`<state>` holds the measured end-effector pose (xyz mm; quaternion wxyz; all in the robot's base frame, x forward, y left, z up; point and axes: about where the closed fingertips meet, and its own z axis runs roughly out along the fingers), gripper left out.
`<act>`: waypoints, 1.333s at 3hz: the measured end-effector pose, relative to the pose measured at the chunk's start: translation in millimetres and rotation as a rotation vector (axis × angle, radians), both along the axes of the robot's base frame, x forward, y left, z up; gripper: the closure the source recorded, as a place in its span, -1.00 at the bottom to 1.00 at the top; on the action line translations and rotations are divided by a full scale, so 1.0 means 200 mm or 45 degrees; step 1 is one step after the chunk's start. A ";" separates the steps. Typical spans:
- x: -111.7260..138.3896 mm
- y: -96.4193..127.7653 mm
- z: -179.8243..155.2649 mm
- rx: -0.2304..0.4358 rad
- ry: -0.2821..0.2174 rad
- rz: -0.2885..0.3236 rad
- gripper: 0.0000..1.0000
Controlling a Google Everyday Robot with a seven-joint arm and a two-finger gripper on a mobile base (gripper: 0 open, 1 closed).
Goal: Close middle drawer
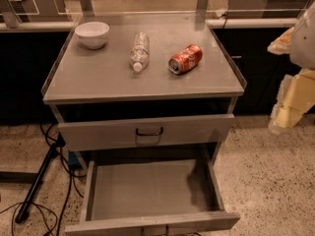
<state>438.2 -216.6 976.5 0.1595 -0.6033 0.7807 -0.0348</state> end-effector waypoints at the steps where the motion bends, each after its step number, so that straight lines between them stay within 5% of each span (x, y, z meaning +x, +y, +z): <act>1: 0.00 0.00 0.00 0.000 0.000 0.000 -0.18; 3: -0.01 0.00 -0.02 0.002 0.004 -0.007 0.90; 4: -0.11 -0.04 -0.19 0.024 0.053 -0.087 1.00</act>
Offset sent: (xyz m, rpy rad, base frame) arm 0.0000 0.0000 0.0000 0.0000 0.0000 0.0000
